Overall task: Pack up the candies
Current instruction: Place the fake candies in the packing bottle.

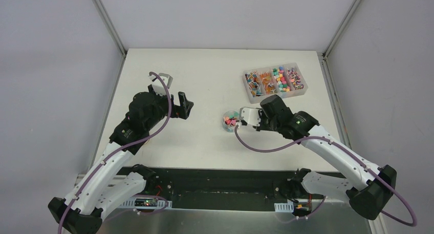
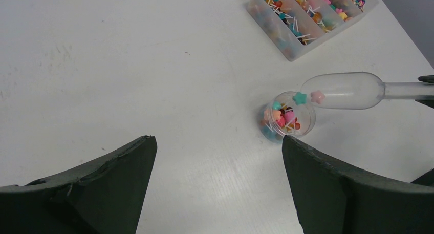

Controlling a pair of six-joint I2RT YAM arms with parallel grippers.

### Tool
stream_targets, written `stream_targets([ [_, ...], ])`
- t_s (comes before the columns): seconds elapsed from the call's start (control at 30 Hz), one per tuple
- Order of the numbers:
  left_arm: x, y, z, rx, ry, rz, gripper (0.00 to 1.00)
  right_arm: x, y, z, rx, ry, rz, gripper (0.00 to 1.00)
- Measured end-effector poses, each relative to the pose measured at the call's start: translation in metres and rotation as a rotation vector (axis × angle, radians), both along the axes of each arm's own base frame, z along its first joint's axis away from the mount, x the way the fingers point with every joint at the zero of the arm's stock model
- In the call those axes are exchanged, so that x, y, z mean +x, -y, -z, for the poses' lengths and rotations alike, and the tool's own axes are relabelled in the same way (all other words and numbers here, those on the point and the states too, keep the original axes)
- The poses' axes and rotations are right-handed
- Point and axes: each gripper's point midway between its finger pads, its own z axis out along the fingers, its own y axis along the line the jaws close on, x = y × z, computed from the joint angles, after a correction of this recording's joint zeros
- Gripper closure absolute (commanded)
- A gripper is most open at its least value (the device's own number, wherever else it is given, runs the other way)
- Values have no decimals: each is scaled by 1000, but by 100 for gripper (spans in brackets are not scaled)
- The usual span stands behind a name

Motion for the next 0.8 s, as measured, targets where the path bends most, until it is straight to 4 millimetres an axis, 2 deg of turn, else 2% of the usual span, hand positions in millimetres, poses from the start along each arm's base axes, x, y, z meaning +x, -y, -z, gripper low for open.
stream_targets([
  [0.43,0,0,-1,-1,2,0,3,0,2,-6,-42,20,18,100],
  [0.67,-1,0,-1,-1,4,1,5,7,-2,-23,17,42,82,100],
  [0.8,-1,0,-1,-2,4,1,6,17,4,-26,87,23,183,100],
])
